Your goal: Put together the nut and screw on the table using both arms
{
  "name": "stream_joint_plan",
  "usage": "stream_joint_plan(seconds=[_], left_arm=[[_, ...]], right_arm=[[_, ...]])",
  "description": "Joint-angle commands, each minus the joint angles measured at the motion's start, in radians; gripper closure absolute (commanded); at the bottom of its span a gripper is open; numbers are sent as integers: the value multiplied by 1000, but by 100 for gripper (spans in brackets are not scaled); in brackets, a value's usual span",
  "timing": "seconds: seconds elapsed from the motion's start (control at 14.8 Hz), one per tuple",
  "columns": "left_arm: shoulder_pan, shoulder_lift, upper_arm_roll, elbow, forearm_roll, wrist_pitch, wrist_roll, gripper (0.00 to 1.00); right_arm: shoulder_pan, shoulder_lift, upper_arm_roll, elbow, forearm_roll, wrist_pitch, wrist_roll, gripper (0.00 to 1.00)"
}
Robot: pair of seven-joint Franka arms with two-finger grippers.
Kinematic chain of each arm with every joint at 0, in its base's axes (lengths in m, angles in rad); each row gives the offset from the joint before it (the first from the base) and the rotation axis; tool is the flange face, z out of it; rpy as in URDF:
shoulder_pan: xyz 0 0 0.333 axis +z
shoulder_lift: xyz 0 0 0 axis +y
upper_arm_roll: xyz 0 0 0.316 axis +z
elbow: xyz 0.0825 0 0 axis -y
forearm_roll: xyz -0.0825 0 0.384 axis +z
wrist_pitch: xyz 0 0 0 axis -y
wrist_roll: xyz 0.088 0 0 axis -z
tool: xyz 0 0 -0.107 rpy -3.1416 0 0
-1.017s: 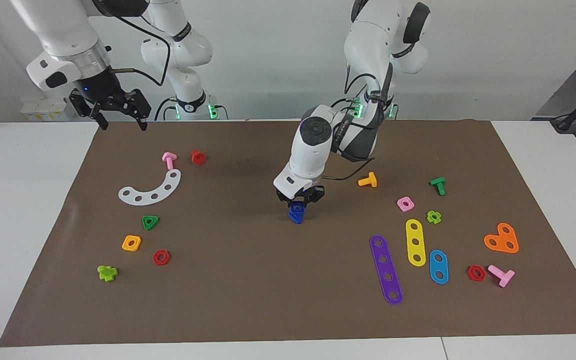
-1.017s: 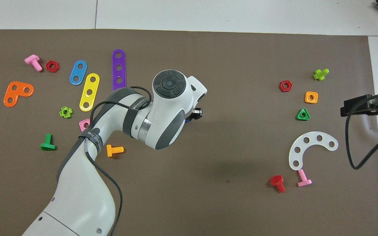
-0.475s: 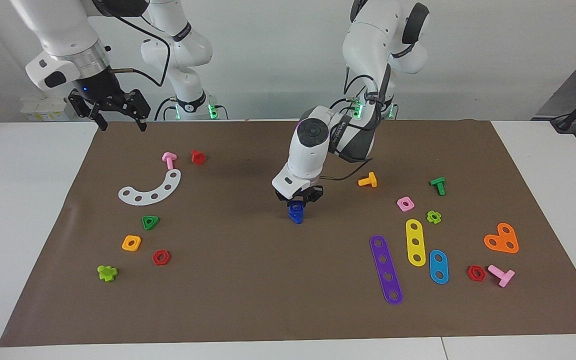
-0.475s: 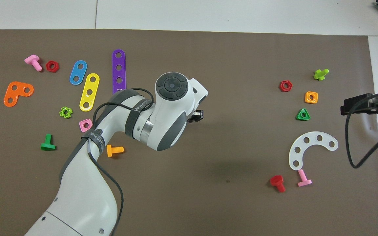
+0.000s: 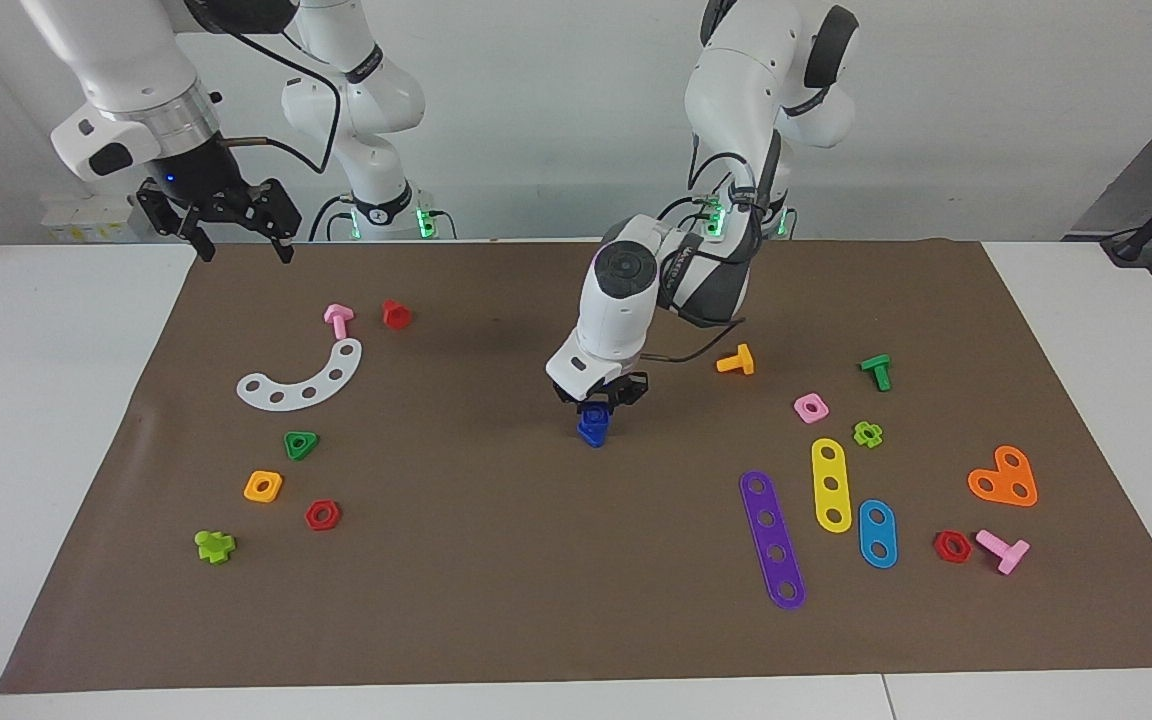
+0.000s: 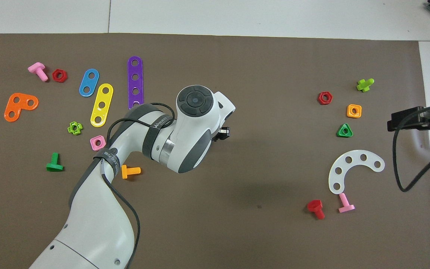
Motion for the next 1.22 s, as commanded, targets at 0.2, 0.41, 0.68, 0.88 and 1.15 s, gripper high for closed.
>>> stream_joint_plan(seconds=[0.2,0.41,0.68,0.88,1.15], left_arm=[[-24,8,17,-25,17,35,0,78],[-23,8,17,-28,26,47,1,52],[-23,13,16,-25,58,58,1,6],[-9,24,14,-5,55,58,5,3],[86,82,20,189,57,-112,14,3]], right_arm=[[-1,-15,4,-24,18,9,-20,0],[-1,-15,6,-23,18,9,-20,0],[-1,-15,7,-25,18,9,-20,0],[-1,-15,7,-24,18,9,-20,0],[-1,-15,7,-23,18,9,-20,0]])
